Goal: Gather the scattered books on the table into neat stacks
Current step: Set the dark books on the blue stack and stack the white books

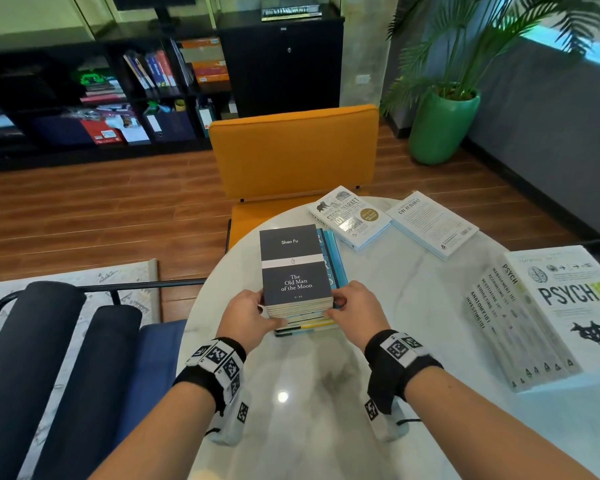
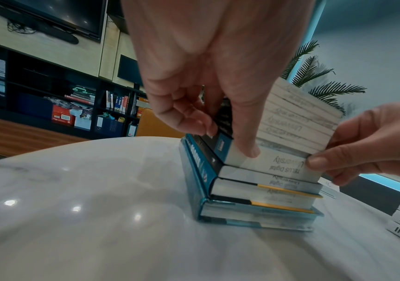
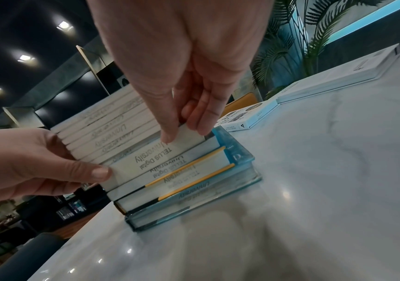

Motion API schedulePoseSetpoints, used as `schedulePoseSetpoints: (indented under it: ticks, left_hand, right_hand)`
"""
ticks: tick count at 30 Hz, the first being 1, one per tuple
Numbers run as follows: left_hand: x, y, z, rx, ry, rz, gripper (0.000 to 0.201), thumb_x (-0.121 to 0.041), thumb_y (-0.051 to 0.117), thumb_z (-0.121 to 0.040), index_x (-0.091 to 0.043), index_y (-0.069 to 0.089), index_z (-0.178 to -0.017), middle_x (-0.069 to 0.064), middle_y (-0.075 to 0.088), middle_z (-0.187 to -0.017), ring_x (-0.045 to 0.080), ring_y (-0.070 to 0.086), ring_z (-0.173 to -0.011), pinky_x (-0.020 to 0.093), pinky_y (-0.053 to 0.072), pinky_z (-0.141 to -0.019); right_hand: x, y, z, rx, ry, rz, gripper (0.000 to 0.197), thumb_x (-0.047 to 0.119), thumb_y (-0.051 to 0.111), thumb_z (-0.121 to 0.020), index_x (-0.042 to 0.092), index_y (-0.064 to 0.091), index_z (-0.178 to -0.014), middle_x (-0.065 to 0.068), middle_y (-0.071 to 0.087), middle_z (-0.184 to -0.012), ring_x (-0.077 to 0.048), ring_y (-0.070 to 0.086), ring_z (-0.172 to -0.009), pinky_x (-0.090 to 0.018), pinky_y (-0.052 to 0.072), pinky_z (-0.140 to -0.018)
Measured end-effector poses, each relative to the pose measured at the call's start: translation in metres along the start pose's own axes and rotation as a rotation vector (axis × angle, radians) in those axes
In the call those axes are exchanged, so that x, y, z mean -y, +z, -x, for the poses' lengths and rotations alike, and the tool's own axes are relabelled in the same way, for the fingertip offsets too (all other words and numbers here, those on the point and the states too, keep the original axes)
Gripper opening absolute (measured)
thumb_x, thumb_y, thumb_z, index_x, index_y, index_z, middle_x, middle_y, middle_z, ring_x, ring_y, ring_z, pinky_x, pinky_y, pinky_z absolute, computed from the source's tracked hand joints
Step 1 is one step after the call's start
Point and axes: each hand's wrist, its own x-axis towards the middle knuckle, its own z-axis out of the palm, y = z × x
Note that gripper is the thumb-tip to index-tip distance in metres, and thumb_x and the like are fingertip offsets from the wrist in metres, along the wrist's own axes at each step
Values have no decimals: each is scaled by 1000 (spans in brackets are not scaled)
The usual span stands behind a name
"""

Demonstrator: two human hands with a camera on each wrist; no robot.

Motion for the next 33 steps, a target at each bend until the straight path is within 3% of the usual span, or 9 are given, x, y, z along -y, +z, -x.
schedulePoseSetpoints:
  ticks: [5,10,14,18,20,22,25,28,33]
  left_hand:
    - [-1,0,0,-15,-16,-1,38,-28,86,-68,-18,73,-103,7,64,-94,19,57,-86,28,44,-73]
    - [-1,0,1,-6,-36,20,36,-27,86,-67,-18,75,-100,5,69,-89,20,60,-85,29,48,-74]
    - [-1,0,3,0,-38,51,36,-25,86,-68,-20,72,-101,0,67,-90,15,57,-81,24,42,-64]
    - [6,11,7,0,-35,224,57,-17,90,-60,-27,62,-109,-10,64,-98,5,59,-80,14,42,-62]
    - [13,24,5,68,-41,233,55,-10,89,-59,-21,65,-107,-11,70,-95,-3,63,-77,11,48,-65]
    - [20,37,2,122,-72,210,51,-11,87,-60,-16,67,-106,-5,73,-95,-1,68,-79,24,58,-77]
    - [33,52,-6,99,-124,148,47,-22,84,-61,-17,68,-105,4,70,-102,18,70,-86,40,58,-84]
    - [38,56,-9,37,-138,81,38,-18,81,-70,-12,67,-105,8,64,-104,22,66,-82,34,55,-82]
    - [50,46,-14,20,-176,111,37,-14,81,-72,-11,65,-105,7,64,-106,21,67,-82,29,52,-79]
  right_hand:
    - [0,-4,-5,2,55,-33,34,17,76,-80,11,67,-113,15,51,-83,3,51,-68,-5,43,-68]
    - [-2,-6,-7,25,61,-15,37,19,79,-78,12,69,-112,2,61,-99,-4,54,-80,-17,49,-79]
    - [-6,-7,-9,45,62,-49,40,18,80,-76,13,67,-114,0,59,-97,-9,56,-85,-20,50,-82]
    - [-30,4,-8,55,117,-13,65,22,81,-72,22,47,-128,0,46,-114,-15,47,-107,-29,48,-95]
    - [-46,10,-9,67,242,-3,70,23,74,-78,17,39,-139,-7,43,-127,-22,47,-118,-39,45,-104]
    - [-60,18,-12,130,295,-12,51,21,63,-88,14,45,-135,-14,50,-128,-27,55,-114,-40,47,-101]
    - [-65,26,-14,122,270,21,31,16,49,-96,16,57,-126,-13,59,-116,-26,61,-101,-27,49,-87]
    - [-67,34,-17,70,273,37,27,11,47,-97,11,59,-121,-11,55,-107,-26,60,-100,-24,43,-80]
    - [-62,43,-24,78,228,19,29,14,47,-98,13,57,-126,-5,50,-105,-15,51,-91,-19,39,-81]
